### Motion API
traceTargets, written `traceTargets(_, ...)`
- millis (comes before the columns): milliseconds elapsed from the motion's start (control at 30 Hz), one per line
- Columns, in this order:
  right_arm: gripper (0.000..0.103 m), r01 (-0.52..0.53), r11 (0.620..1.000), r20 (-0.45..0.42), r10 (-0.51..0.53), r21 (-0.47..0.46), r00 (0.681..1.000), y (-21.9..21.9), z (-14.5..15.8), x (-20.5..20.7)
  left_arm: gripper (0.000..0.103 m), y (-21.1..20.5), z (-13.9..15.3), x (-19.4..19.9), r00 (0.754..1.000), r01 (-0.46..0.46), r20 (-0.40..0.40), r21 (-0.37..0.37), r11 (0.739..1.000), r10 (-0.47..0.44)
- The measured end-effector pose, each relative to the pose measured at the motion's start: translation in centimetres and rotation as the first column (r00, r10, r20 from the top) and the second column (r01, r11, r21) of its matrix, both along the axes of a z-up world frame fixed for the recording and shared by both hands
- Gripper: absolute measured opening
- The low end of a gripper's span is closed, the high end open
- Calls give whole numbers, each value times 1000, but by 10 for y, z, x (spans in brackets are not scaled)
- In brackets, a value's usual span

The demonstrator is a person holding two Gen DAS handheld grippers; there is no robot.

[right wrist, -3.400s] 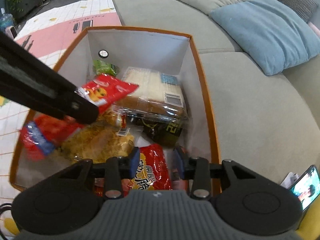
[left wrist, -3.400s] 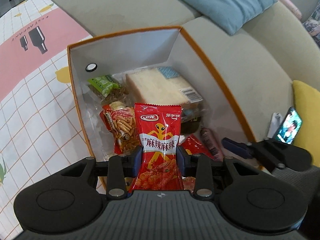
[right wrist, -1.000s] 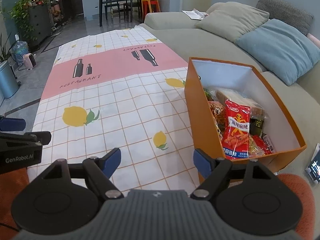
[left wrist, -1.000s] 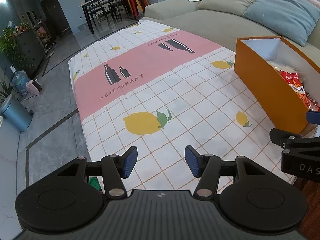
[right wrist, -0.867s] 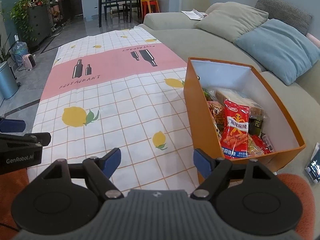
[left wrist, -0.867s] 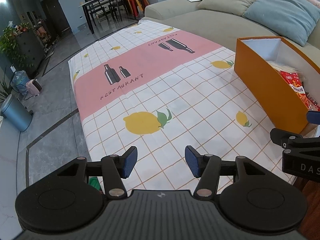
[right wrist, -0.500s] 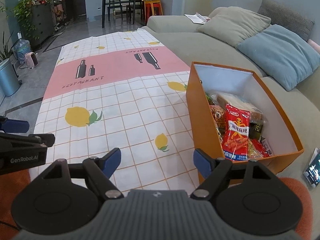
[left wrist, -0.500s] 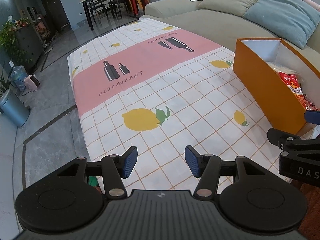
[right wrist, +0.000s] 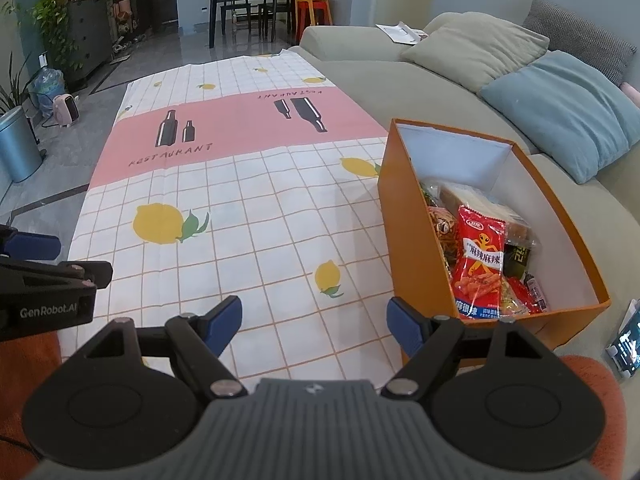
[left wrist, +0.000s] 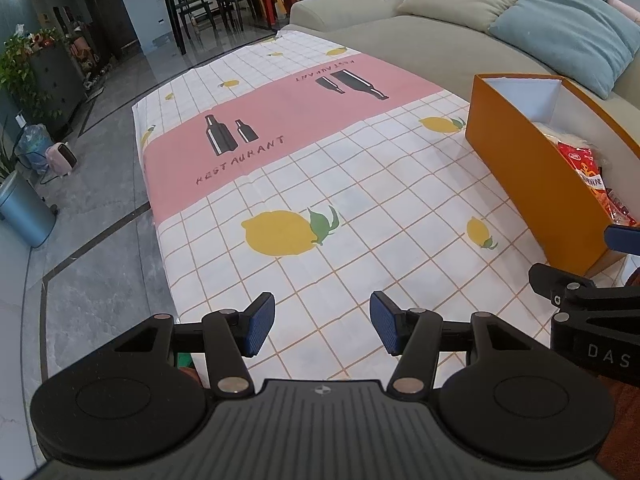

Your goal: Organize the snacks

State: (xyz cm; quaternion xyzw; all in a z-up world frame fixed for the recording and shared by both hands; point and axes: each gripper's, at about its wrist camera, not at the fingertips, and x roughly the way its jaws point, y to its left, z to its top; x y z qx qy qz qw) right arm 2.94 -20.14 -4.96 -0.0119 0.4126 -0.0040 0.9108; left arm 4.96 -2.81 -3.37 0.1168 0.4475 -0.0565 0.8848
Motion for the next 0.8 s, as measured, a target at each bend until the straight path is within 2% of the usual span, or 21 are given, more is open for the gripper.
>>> traceTargets(800, 78, -3, 1000, -6, 3, -5, 1000, 0, 0, -2, 65, -1, 2, 0, 1000, 1, -5, -12, 1000, -1)
